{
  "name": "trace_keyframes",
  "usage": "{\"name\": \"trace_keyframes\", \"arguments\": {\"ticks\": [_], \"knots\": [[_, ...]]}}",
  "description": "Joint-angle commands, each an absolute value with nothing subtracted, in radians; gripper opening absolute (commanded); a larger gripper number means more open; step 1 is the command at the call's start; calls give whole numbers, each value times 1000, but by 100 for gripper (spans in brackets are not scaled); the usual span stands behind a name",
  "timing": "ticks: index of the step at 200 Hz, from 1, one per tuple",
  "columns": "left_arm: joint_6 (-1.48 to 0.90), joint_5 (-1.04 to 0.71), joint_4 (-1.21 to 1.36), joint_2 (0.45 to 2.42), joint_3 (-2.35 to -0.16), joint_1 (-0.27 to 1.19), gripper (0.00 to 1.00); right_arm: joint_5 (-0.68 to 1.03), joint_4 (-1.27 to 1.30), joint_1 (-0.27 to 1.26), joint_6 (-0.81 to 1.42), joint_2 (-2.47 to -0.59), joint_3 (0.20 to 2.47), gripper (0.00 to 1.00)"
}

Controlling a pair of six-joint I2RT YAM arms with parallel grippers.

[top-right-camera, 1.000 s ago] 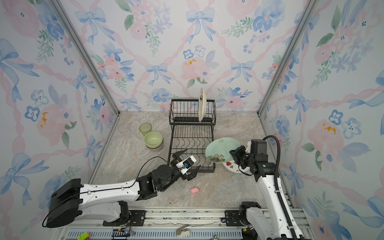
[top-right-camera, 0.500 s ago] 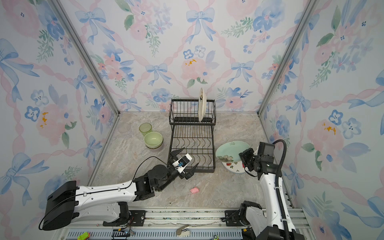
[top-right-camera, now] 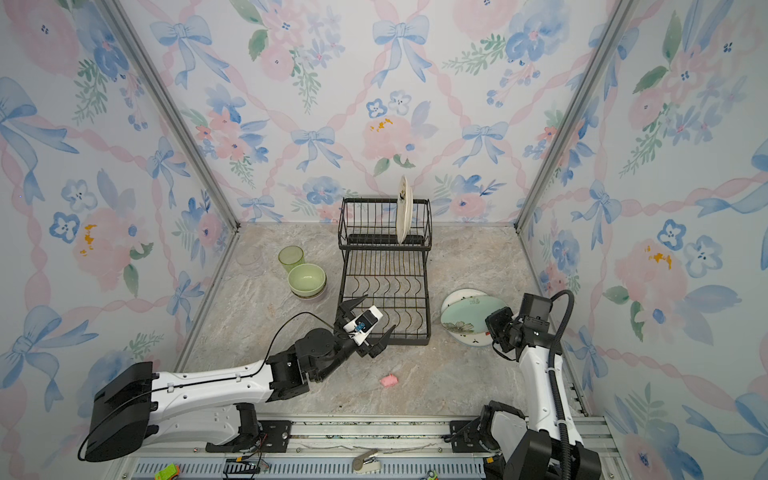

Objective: Unload the mixed dishes from the dish rack
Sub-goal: 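Lower the plate flat and open the right gripper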

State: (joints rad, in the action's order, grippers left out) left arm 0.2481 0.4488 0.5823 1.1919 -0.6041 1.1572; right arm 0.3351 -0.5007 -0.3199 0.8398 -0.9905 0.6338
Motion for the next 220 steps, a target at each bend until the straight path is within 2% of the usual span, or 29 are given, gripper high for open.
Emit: {"name": "trace_keyframes", "arguments": {"ticks": [1,70,87,100,113,126,150,173,210,220], "knots": [[224,463,611,1195,-597,1148,98,361,-374,-327,822,-1007,637,0],[222,474,611,1193,-591,1140,98,352,-332,-329,822,-1077,601,0],[218,474,610,1194,-591,1138,98,341,-332,-331,822,-1084,597,9],[217,474,611,1193,-589,1136,98,334,-331,-334,822,-1089,593,10],[215,476,611,1193,-588,1135,98,334,-335,-337,826,-1095,591,17],[212,477,611,1190,-586,1132,98,334,-335,-340,825,-1098,588,28],[207,479,611,1189,-585,1126,98,332,-337,-347,825,-1104,584,33],[202,483,610,1189,-584,1124,98,359,-324,-354,830,-1128,574,51],[192,473,611,1184,-580,1121,98,406,-309,-371,831,-1182,568,67],[193,474,611,1184,-581,1121,98,420,-297,-374,837,-1186,563,76]]}}
